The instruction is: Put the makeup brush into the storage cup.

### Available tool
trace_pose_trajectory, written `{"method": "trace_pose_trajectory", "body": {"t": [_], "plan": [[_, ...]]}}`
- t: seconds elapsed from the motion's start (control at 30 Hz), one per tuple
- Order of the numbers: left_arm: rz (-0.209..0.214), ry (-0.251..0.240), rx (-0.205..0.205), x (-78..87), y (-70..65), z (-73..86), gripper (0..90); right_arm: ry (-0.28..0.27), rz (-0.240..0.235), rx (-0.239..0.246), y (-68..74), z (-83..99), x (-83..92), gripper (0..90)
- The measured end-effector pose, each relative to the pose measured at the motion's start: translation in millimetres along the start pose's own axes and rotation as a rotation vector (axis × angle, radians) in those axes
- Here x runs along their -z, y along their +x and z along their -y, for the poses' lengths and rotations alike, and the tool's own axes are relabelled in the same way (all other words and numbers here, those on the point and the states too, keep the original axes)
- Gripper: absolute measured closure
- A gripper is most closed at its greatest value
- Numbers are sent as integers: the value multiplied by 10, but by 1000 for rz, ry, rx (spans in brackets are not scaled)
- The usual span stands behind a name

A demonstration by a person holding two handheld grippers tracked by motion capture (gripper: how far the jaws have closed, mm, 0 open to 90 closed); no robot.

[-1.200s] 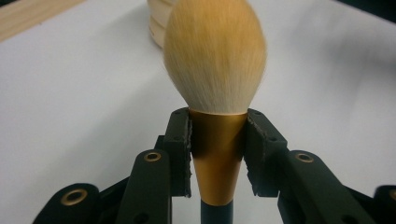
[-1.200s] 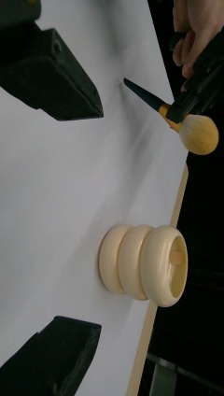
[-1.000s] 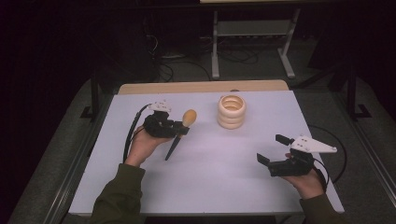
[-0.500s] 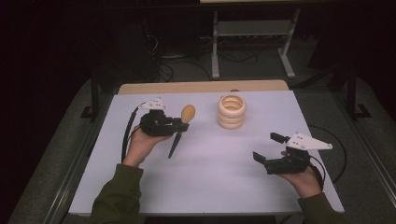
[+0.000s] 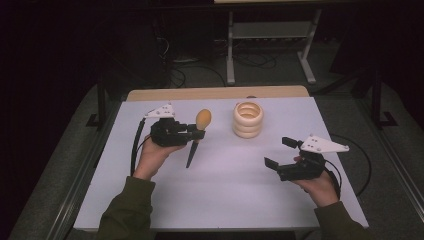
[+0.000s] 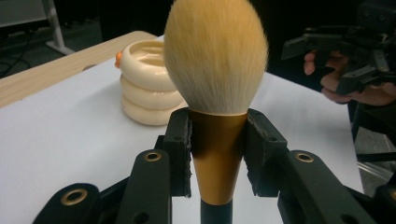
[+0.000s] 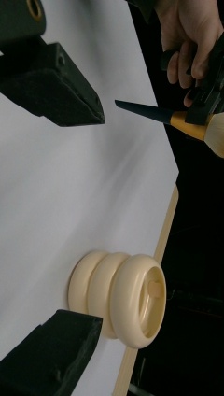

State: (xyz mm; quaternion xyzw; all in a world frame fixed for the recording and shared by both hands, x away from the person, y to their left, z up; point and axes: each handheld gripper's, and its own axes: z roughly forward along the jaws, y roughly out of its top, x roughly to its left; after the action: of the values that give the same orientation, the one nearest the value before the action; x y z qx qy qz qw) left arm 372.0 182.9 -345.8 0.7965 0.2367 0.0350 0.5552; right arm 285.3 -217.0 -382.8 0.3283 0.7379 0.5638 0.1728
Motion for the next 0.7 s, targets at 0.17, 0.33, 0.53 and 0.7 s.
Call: {"method": "trace_pose_trajectory", "body": {"t": [0.17, 0.33, 0.53, 0.7], "plan": [[16, -23, -2, 11, -38, -15, 653, 0, -23, -10, 10, -52, -74, 41], [24, -38, -6, 9, -69, -26, 654, 2, -41, 3, 51, -107, -173, 44], [40, -55, -10, -22, -96, -40, 654, 4, -60, 0, 79, -153, -274, 55], [47, -59, -20, -53, -136, -44, 654, 4, -70, 8, 111, -195, -350, 62]]}}
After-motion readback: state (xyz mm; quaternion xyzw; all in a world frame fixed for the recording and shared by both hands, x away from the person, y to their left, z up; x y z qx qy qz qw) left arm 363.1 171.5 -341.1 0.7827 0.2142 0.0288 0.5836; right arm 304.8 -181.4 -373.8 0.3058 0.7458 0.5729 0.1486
